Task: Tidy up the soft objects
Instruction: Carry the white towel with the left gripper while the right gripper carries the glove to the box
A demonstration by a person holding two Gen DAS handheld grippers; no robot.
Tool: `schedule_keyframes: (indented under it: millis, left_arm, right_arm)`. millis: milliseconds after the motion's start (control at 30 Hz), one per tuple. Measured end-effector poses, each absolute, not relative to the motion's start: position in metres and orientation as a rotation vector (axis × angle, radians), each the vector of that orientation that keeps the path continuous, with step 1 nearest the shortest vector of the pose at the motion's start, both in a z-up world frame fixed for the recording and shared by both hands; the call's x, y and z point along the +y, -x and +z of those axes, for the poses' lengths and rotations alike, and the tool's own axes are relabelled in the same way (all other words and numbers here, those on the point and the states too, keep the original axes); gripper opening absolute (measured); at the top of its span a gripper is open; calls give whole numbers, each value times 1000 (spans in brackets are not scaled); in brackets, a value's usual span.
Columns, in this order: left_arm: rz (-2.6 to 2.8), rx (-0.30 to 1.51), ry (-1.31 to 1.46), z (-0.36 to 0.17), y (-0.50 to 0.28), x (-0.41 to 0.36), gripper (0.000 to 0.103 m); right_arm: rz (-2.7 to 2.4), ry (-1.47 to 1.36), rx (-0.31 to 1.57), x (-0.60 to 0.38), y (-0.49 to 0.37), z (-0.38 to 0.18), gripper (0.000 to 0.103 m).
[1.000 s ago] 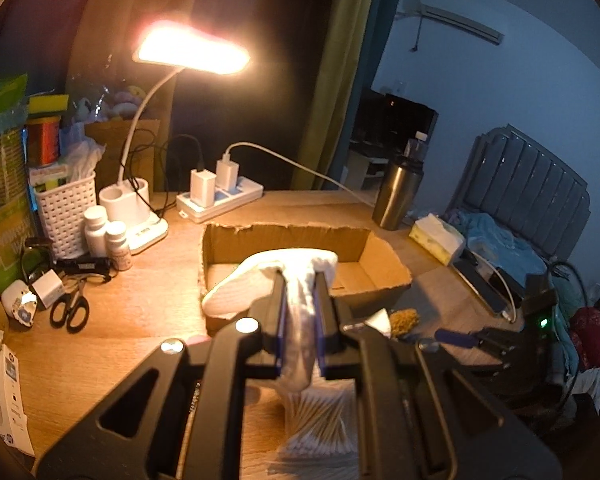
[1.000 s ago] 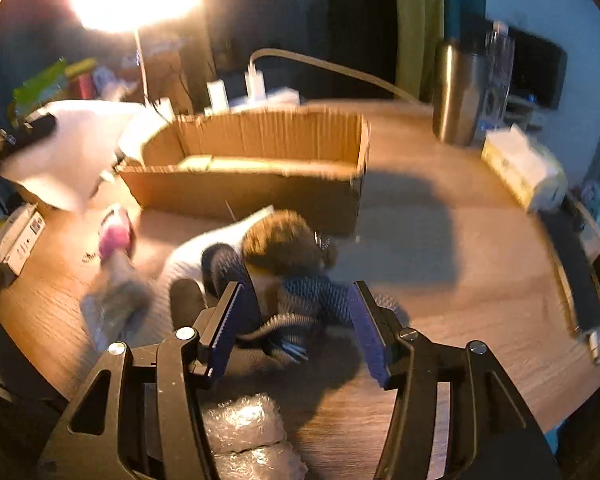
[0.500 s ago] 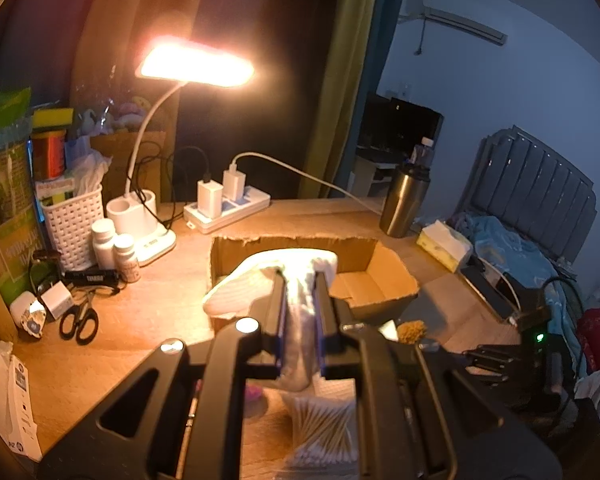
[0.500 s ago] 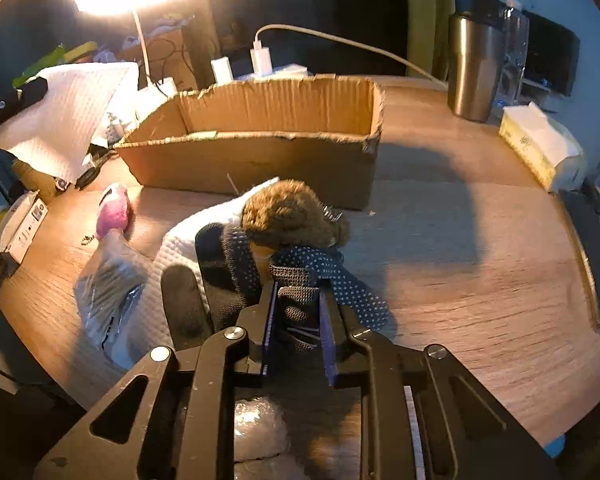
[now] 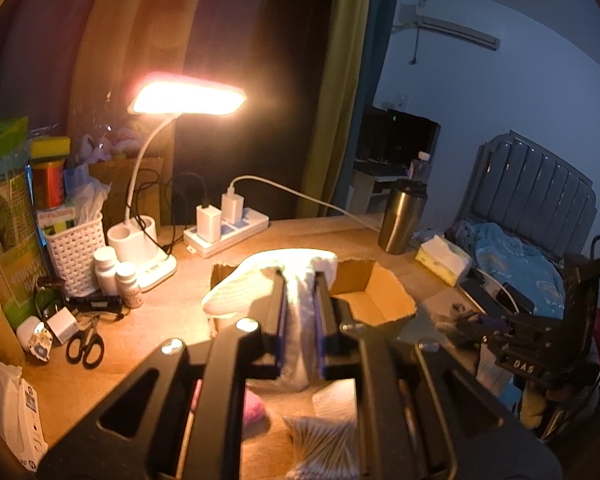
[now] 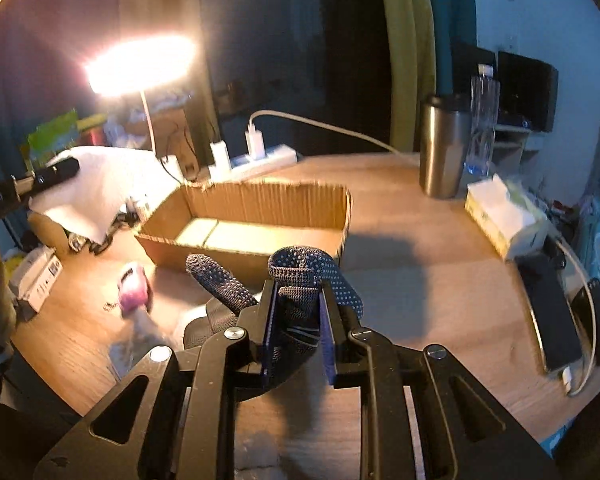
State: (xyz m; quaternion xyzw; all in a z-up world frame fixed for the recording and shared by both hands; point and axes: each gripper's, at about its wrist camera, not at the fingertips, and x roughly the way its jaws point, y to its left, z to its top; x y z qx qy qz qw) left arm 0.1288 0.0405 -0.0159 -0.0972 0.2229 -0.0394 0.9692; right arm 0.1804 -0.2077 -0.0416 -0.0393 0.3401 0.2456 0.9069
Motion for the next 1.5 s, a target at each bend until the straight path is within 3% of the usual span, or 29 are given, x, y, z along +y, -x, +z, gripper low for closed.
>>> schedule_keyframes:
  millis: [800,1500]
  left_arm:
    - [-78,450,210,-25,-176,56,11]
    - [-118,551,231,-65,-233,58,11]
  right_arm:
    - [535,59,531,-188,-227,5,20]
    - [527,24,589,-168,-286,-29,20]
